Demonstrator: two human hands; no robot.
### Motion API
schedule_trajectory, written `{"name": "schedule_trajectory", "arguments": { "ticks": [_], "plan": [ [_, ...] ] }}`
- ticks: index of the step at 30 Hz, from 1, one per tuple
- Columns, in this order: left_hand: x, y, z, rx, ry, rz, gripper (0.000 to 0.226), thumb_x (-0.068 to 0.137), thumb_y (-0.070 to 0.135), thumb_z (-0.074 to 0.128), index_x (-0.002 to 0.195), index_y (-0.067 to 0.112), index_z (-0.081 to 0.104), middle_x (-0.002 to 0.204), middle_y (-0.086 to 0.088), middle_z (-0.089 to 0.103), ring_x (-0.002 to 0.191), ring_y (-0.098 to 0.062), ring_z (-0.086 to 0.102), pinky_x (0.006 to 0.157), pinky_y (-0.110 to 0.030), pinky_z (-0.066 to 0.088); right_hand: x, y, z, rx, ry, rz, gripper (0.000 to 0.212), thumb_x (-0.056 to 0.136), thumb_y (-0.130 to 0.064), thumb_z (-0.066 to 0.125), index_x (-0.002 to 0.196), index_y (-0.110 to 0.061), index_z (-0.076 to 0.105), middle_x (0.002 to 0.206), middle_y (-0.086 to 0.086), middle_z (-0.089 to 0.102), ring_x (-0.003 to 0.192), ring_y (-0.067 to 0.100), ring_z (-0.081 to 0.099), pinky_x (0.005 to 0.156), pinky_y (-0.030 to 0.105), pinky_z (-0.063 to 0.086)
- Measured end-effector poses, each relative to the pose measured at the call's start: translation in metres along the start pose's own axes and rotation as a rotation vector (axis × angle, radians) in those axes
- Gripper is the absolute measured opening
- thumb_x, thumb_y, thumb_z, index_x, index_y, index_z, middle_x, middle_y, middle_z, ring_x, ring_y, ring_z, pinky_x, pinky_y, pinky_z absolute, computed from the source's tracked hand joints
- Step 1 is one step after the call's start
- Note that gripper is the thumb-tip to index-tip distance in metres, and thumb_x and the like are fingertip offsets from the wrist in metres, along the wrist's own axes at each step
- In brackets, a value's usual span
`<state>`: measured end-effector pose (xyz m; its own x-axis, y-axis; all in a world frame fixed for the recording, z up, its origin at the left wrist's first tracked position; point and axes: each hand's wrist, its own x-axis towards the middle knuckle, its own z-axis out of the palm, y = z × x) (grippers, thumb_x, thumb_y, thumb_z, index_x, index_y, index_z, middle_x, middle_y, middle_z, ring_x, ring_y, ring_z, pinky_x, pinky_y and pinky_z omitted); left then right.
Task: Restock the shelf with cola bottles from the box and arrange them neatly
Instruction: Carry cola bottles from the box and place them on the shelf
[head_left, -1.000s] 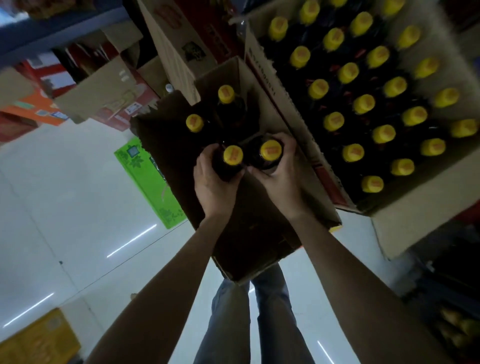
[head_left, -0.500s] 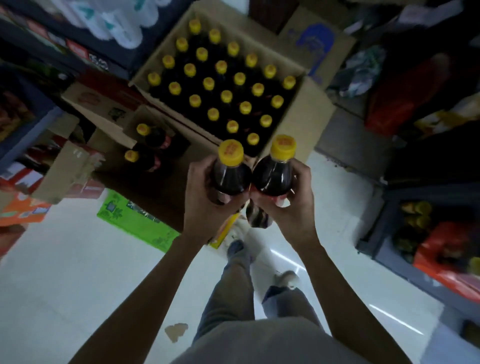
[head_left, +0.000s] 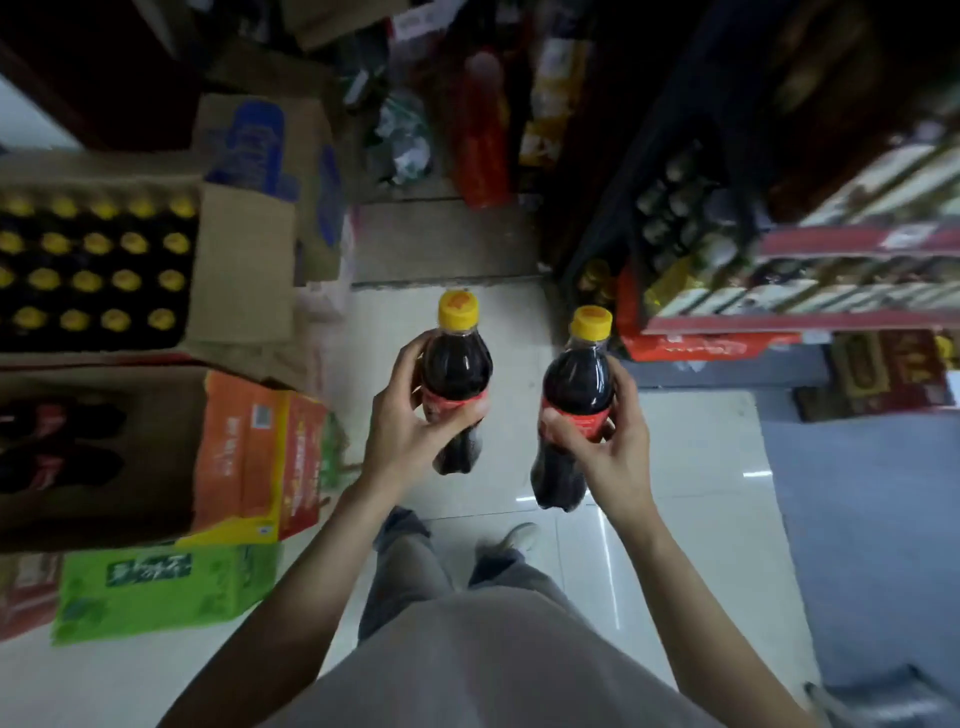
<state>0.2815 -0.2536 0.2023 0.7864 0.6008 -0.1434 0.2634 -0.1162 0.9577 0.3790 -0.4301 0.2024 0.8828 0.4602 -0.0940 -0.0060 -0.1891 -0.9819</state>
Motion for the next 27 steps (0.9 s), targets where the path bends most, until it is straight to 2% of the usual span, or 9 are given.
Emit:
{"name": "schedule_trajectory", "arguments": {
  "ticks": [5,9,12,14,17,21,23,25,27],
  "plan": [
    [-0.004,0.044,0.128,0.016,-0.164,0.053,0.068,0.059,0.048,0.074,0.122,0.045,0.047,0.109,0.033,0.061,0.103,0.008,0.059,0.09,-0.024,0.051,-0.013,0.008,-0.147,-0.001,0.171,0.007,0.076,0.069,-0.039,0.075,0.136,-0.03,0.041,0.128,-0.007,0.056,0.114,0.007,0.059,0.093,0.022,0.049],
    [0.002,0.085,0.219,0.076,-0.31,0.134,0.07,0.06,0.05,0.072,0.125,0.051,0.045,0.113,0.03,0.061,0.108,0.005,0.058,0.092,-0.03,0.051,-0.008,0.01,-0.246,-0.009,0.288,0.009,0.063,0.071,-0.041,0.073,0.123,-0.041,0.038,0.119,-0.012,0.058,0.101,0.006,0.064,0.081,0.022,0.052],
    [0.012,0.109,0.284,0.132,-0.38,0.208,0.071,0.063,0.057,0.07,0.129,0.048,0.044,0.116,0.025,0.061,0.112,-0.002,0.058,0.093,-0.039,0.052,0.004,0.016,-0.31,-0.027,0.353,-0.003,0.059,0.074,-0.041,0.071,0.123,-0.041,0.039,0.117,-0.019,0.059,0.105,0.008,0.063,0.087,0.025,0.052],
    [0.021,0.123,0.328,0.147,-0.406,0.249,0.068,0.066,0.059,0.068,0.129,0.047,0.043,0.117,0.027,0.059,0.113,-0.001,0.057,0.095,-0.039,0.05,0.016,0.019,-0.349,-0.033,0.371,-0.017,0.057,0.077,-0.04,0.071,0.125,-0.038,0.039,0.113,-0.027,0.058,0.104,0.003,0.062,0.087,0.021,0.051],
    [0.032,0.145,0.396,0.091,-0.422,0.288,0.065,0.068,0.056,0.068,0.128,0.046,0.045,0.118,0.033,0.056,0.115,0.005,0.053,0.1,-0.031,0.046,0.037,0.023,-0.408,-0.043,0.385,-0.043,0.054,0.082,-0.03,0.069,0.127,-0.033,0.039,0.115,-0.026,0.057,0.103,-0.002,0.06,0.084,0.015,0.047],
    [0.041,0.19,0.471,0.017,-0.444,0.346,0.067,0.071,0.052,0.066,0.132,0.041,0.041,0.126,0.032,0.048,0.119,0.013,0.046,0.099,-0.01,0.036,0.063,0.017,-0.485,-0.052,0.376,-0.053,0.052,0.084,-0.036,0.068,0.129,-0.039,0.041,0.117,-0.028,0.058,0.108,0.006,0.061,0.091,0.028,0.05],
    [0.047,0.216,0.503,0.009,-0.426,0.378,0.062,0.07,0.052,0.065,0.127,0.049,0.04,0.124,0.038,0.046,0.117,0.016,0.045,0.096,-0.005,0.034,0.077,0.009,-0.525,-0.045,0.355,-0.066,0.048,0.087,-0.033,0.065,0.128,-0.041,0.042,0.114,-0.02,0.06,0.101,0.002,0.063,0.085,0.023,0.051],
    [0.055,0.24,0.532,0.006,-0.399,0.396,0.058,0.069,0.054,0.064,0.122,0.053,0.039,0.119,0.036,0.048,0.112,0.017,0.048,0.093,-0.005,0.037,0.094,-0.001,-0.561,-0.043,0.333,-0.075,0.042,0.09,-0.03,0.058,0.126,-0.041,0.041,0.108,-0.017,0.061,0.089,-0.005,0.064,0.074,0.013,0.05],
    [0.062,0.263,0.559,-0.019,-0.363,0.408,0.057,0.07,0.056,0.063,0.121,0.049,0.039,0.116,0.029,0.053,0.109,0.011,0.052,0.095,-0.013,0.042,0.112,-0.01,-0.595,-0.019,0.325,-0.079,0.038,0.091,-0.036,0.053,0.127,-0.038,0.043,0.103,-0.013,0.065,0.085,0.003,0.066,0.074,0.021,0.053]
  ]
}}
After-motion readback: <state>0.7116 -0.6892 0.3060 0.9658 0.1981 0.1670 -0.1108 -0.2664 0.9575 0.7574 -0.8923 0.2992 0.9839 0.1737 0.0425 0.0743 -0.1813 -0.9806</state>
